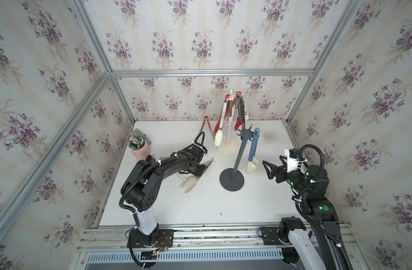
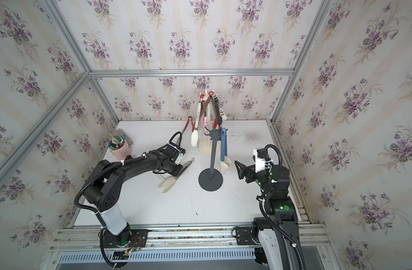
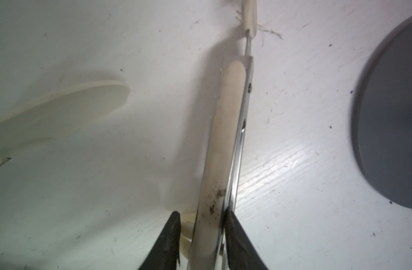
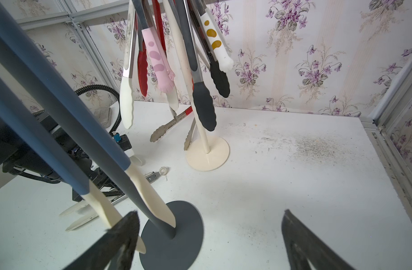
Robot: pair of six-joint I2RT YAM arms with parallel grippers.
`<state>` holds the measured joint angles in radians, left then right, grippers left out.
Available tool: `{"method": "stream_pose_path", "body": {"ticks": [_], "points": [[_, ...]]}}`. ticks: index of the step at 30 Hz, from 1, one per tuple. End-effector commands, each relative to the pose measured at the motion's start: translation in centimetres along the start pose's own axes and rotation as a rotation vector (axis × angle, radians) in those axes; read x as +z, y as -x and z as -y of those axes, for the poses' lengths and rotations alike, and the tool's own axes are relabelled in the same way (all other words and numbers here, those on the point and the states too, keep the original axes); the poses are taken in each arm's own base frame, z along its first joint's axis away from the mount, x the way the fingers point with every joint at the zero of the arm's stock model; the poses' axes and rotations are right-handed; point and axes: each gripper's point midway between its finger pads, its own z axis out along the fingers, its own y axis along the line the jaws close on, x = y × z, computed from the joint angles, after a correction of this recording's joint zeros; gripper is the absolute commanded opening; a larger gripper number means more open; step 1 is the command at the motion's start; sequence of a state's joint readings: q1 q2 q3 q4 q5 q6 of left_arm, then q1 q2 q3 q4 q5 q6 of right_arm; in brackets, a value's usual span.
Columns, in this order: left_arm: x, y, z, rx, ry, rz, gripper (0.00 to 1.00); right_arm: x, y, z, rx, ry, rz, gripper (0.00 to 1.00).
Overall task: Hang food tongs on kitchen utensil racks
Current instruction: Adjust the food tongs at the center of the board.
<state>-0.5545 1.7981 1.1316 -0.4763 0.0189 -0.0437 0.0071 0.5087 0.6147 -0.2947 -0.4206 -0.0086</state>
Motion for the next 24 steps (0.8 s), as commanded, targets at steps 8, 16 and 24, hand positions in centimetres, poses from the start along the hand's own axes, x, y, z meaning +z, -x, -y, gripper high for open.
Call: {"method": "stream_pose_path", "body": {"ticks": [8,16,24], "points": [[-0.4,0.4,0.2,-0.026,-0.009,0.024,0.34,-0.1,0.2,-0.2,-0.023,0.007,0.013,0.93],[-0.3,0.1,0.4,-0.023,-0.021,0.016,0.26,-0.1,0.1,-0.2,-0.025,0.012,0.011,0.93],[-0.5,-0.4,1.1,-0.018,-0.042,0.015,0.18,0.0,0.0,-0.2,-0.032,0.008,0.010,0.93]]}}
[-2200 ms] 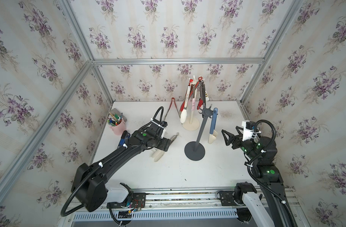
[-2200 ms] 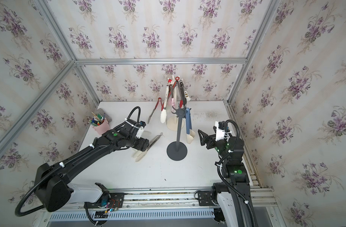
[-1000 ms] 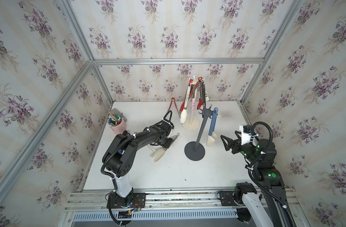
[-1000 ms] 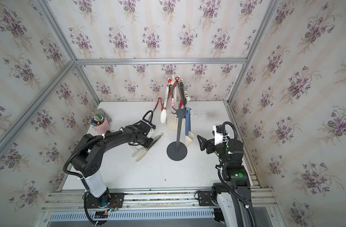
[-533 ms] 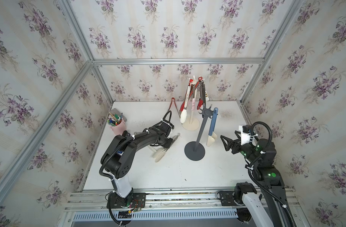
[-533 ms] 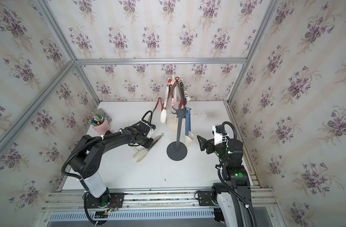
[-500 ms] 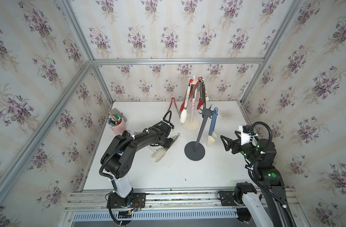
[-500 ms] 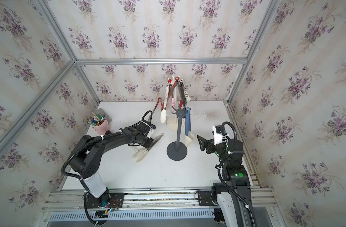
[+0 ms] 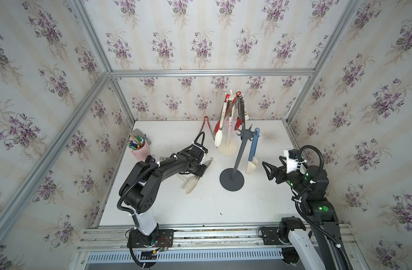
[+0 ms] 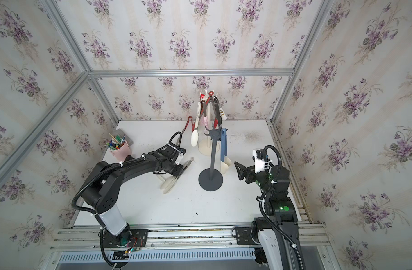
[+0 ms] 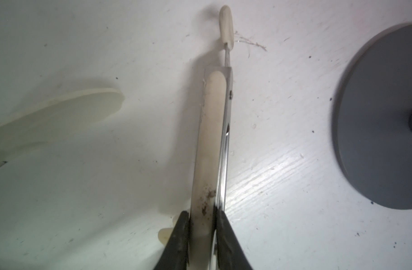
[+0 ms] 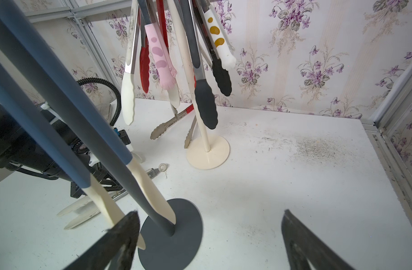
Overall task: Hang food tongs on kitchen utensil racks
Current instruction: Adjust the food tongs at the center of the board.
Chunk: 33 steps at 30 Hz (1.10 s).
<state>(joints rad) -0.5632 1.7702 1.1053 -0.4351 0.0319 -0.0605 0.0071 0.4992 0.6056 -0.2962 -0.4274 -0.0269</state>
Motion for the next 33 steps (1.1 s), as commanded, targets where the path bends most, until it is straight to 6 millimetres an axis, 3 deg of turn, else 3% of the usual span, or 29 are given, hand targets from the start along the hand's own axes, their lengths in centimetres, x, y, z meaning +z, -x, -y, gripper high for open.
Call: {"method": "stream_pose_path", "body": {"ticks": [1,10,15,20,27,33], "points": [[-0.2,-0.7,0.4,-0.016,-0.020,-0.021,0.17,0.0,0.3,0.0,-0.015,0.001,0.012,0.93],[-1.3,0.2,1.0,-0.044,-0.046,0.031,0.16,0.0,0.0,0.1,-0.021,-0.003,0.009,0.93],[-2.1,0.9,0.6,-0.059,-0.029,0.059,0.50,0.0,0.0,-0.1,-0.027,0.002,0.008,0.93],[-2.1,1.2,0.0,-0.104,-0.046,0.053,0.66,-0.1,-0.1,-0.2,-0.027,0.009,0.004,0.93],[-0.6,1.6,1.7,-0.120,-0.246,-0.012,0.71,-0.1,-0.2,-0.3,-0.028,0.013,-0.001,0.93],[1.2,0.9,1.6,-0.149,-0.321,-0.065,0.70,-0.2,-0.3,-0.4,-0.029,0.019,-0.007,0.93]]}}
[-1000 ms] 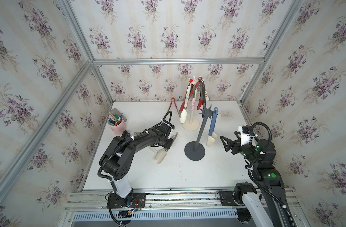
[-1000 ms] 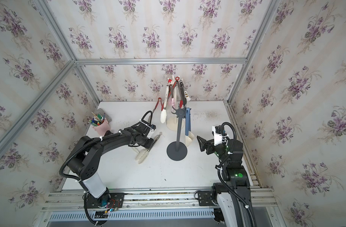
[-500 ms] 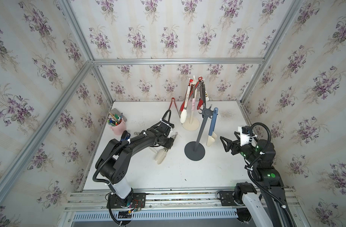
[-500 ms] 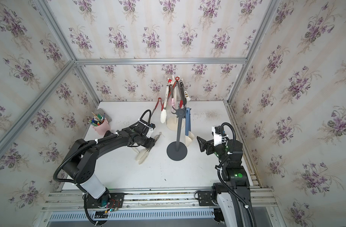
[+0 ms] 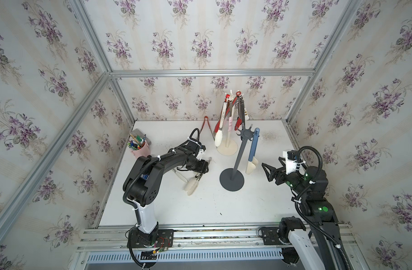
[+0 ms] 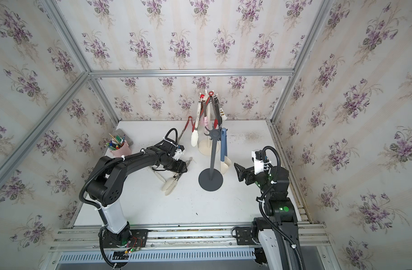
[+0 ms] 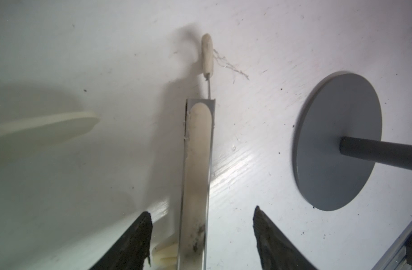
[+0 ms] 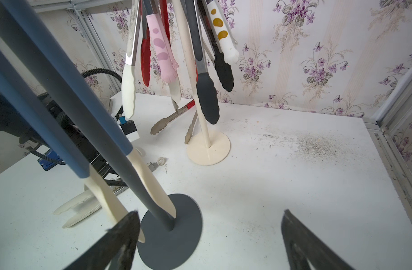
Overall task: Hang food tongs on kitchen utensil racks
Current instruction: Adjust the food tongs at the center of the board.
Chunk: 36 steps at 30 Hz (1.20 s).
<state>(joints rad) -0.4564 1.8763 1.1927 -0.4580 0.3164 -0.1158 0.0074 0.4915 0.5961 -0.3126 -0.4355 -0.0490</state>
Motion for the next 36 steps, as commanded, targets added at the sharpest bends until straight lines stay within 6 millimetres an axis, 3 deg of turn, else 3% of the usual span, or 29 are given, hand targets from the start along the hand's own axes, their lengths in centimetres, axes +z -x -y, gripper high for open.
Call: {"method": "stream_pose_path", "body": {"ticks": [1,6,10,16,24,31,36], "points": [[0.3,-0.7,0.9,0.011,-0.075,-0.032,0.69,-0.2,0.4,-0.3,-0.016,0.011,0.010,0.93],[0.4,-1.2,1.5,0.020,-0.113,-0.043,0.62,-0.3,0.4,-0.2,-0.025,0.005,0.008,0.93],[0.2,-1.5,1.4,0.016,-0.107,-0.043,0.45,-0.3,0.3,-0.2,-0.032,0.002,0.005,0.93],[-0.2,-1.9,1.2,0.021,-0.073,-0.036,0.33,-0.2,0.3,-0.1,-0.035,-0.004,0.005,0.93],[-0.4,-1.7,1.8,0.073,0.062,-0.019,0.25,-0.3,0.2,-0.1,-0.036,-0.007,0.007,0.93],[0.2,-2.2,2.5,0.174,0.285,-0.060,0.23,-0.3,0.1,0.0,-0.034,-0.007,0.005,0.92],[-0.7,-2.1,3.0,0.163,0.375,-0.017,0.26,-0.2,0.0,0.0,-0.033,-0.004,0.003,0.92]]}}
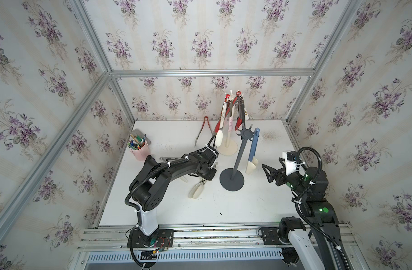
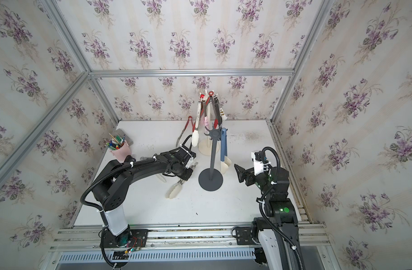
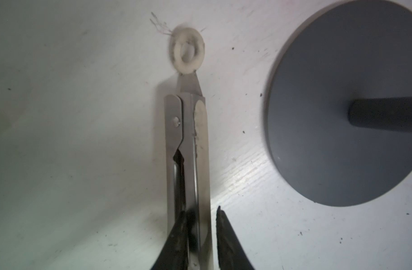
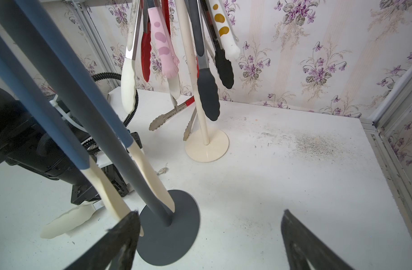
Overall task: Hang food tongs on kitchen utensil racks
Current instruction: Adjust the food tongs at the center of the board, then pick up the food tongs from the center of the board.
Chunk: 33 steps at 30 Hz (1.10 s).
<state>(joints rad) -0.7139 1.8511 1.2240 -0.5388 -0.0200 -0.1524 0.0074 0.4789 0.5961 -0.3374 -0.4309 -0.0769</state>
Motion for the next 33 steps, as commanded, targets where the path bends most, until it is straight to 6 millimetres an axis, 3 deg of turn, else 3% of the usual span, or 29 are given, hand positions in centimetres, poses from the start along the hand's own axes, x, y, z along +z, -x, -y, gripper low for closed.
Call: {"method": "stream_pose_path", "body": {"ticks": [1,6,13,17,22,33], "points": [[-1.2,-0.5,-1.5,-0.035,0.128,0.005,0.29,0.0,0.4,-0.1,-0.011,0.003,0.015,0.92],[-3.6,0.6,-1.0,-0.056,0.110,0.076,0.54,0.2,0.2,-0.1,-0.012,0.008,0.012,0.92],[-4.9,0.8,0.0,-0.077,0.058,0.104,0.54,0.3,0.0,-0.1,-0.009,0.011,0.010,0.92],[-5.1,-0.5,0.2,-0.082,0.035,0.077,0.54,0.3,-0.1,-0.1,-0.004,0.012,0.009,0.92],[-4.4,-2.7,-0.3,-0.090,0.048,0.033,0.53,0.2,0.0,-0.2,-0.003,0.015,0.013,0.92],[-1.7,-3.4,-0.7,-0.087,0.066,-0.036,0.45,0.1,0.2,-0.3,-0.004,0.021,0.018,0.92]]}}
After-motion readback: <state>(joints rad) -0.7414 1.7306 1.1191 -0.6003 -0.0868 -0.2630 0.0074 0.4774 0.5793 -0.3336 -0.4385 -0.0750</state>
